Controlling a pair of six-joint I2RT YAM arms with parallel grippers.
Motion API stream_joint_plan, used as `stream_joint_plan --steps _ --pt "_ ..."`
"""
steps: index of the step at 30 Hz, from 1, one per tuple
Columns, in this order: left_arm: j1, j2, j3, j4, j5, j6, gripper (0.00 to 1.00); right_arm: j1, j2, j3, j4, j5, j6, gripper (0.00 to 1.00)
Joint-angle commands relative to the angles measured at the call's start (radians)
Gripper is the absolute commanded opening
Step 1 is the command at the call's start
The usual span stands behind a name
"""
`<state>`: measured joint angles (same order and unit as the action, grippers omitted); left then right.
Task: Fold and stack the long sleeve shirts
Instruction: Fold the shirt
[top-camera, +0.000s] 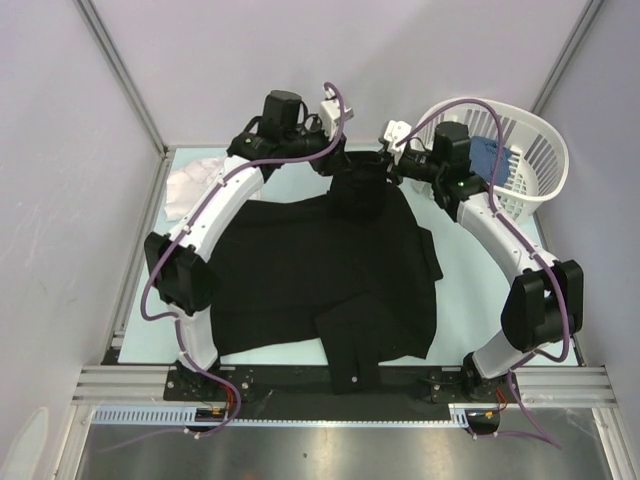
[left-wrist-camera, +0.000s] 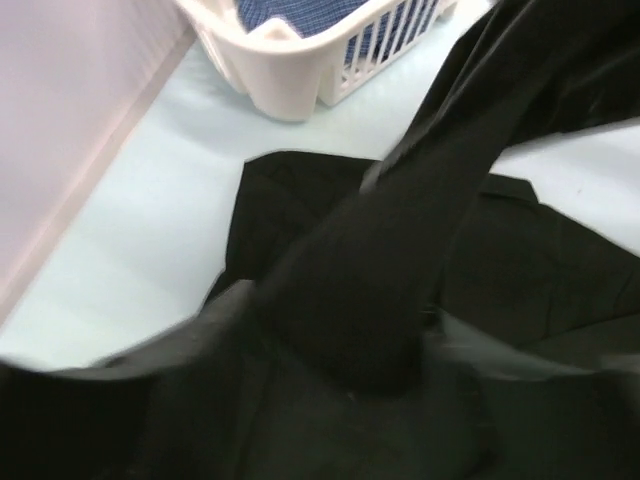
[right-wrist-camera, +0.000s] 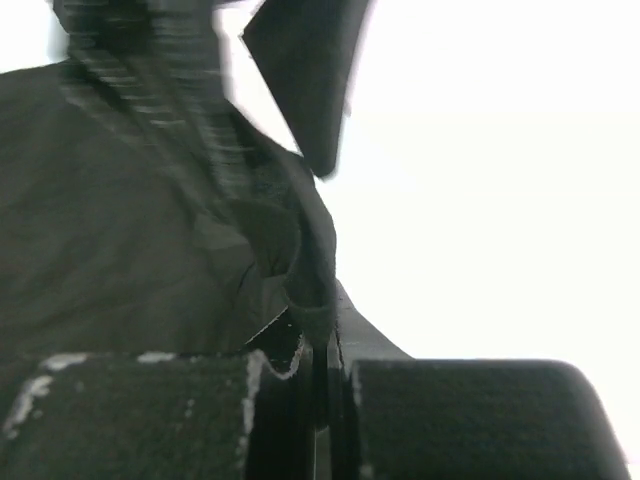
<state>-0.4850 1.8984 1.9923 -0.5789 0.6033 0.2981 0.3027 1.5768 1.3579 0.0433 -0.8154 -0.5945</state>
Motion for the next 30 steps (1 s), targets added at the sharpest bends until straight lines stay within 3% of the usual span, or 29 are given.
stream_joint_plan --steps 1,5,7,9,13,21,30 --pt "0.151 -0.047 0.048 -0.022 0.023 0.032 0.73 -0.039 0.008 0.102 0.13 0.01 0.097 0.0" --pt "0.351 0.065 0.17 -0.142 0.024 0.159 0.78 -0.073 0.044 0.19 0.135 -0.013 0.174 0.0" --pt "0.426 0.106 0.212 -0.217 -0.063 0.292 0.75 -0.079 0.077 0.233 0.142 -0.007 0.214 0.0" --pt "0.468 0.146 0.192 -0.243 -0.118 0.401 0.72 -0.088 0.104 0.259 0.165 -0.004 0.249 0.0" --pt "0.569 0.194 0.1 -0.23 -0.171 0.472 0.66 -0.093 0.149 0.332 0.176 0.024 0.317 0.0" --pt "0.595 0.301 0.079 -0.274 -0.198 0.668 0.52 -0.096 0.235 0.513 0.129 0.068 0.334 0.0" --pt "0.595 0.375 0.096 -0.384 -0.255 0.774 0.47 -0.099 0.282 0.589 0.092 0.099 0.323 0.0"
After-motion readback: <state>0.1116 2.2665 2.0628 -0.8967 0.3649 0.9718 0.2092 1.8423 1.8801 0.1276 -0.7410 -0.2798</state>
